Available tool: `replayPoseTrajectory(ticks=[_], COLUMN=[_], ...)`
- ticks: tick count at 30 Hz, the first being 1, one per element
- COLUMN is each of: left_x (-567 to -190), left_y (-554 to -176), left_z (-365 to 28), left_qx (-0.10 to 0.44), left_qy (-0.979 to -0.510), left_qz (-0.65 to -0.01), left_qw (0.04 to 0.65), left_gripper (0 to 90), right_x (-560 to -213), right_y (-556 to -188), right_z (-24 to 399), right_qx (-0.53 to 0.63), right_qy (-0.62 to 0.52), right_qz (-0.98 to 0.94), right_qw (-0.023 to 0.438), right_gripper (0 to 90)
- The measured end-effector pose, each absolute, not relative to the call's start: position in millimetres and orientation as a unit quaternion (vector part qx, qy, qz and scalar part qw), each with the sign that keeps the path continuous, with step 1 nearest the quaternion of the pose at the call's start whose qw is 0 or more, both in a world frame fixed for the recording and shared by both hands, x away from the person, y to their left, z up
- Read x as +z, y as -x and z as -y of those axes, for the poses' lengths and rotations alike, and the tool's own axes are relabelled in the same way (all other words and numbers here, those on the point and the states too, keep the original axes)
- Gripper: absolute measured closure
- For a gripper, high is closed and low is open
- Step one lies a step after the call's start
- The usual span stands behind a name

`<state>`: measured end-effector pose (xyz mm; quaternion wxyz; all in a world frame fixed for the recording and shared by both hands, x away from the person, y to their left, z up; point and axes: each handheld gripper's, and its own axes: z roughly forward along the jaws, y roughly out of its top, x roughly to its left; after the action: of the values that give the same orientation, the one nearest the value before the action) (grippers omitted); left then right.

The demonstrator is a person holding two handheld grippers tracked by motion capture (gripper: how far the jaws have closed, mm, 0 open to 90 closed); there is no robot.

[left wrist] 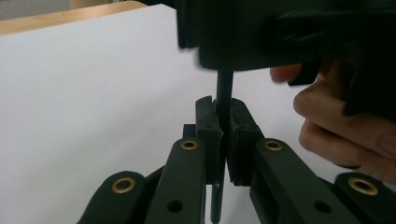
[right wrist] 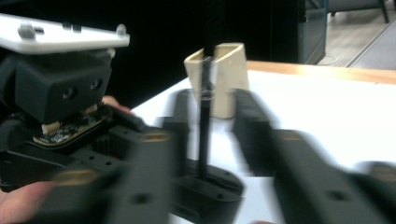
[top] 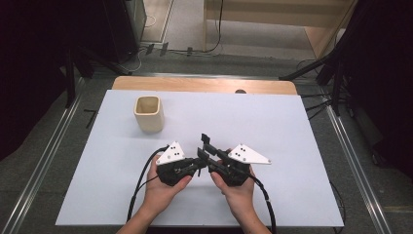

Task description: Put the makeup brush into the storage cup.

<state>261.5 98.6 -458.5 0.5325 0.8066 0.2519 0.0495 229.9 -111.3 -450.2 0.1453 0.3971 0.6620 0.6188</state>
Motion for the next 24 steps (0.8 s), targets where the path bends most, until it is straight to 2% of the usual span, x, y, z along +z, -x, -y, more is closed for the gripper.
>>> replayPoseTrajectory(ticks=[2, 5, 14, 24], left_x=[-459.5, -460.0, -457.2, -454.6], left_y=[-264.0, -268.3, -277.0, -282.0], left_z=[-102.5, -109.6, -127.9, -140.9], left_qx=[0.053, 0.057, 0.071, 0.080], left_qy=[-0.804, -0.800, -0.784, -0.774], left_qz=[-0.257, -0.266, -0.287, -0.300], left_qw=[0.533, 0.535, 0.545, 0.551], left_gripper=[86.4, 86.4, 86.5, 86.5], right_x=[-449.7, -449.9, -448.0, -468.6], right_y=[-231.3, -231.9, -229.8, -220.8], right_z=[116.5, 126.0, 161.3, 197.9], right_qx=[0.610, 0.585, 0.564, 0.527], right_qy=[-0.407, -0.421, -0.425, -0.432], right_qz=[-0.660, -0.664, -0.667, -0.682], right_qw=[0.163, 0.200, 0.236, 0.265], right_gripper=[35.9, 14.7, 0.2, 0.0])
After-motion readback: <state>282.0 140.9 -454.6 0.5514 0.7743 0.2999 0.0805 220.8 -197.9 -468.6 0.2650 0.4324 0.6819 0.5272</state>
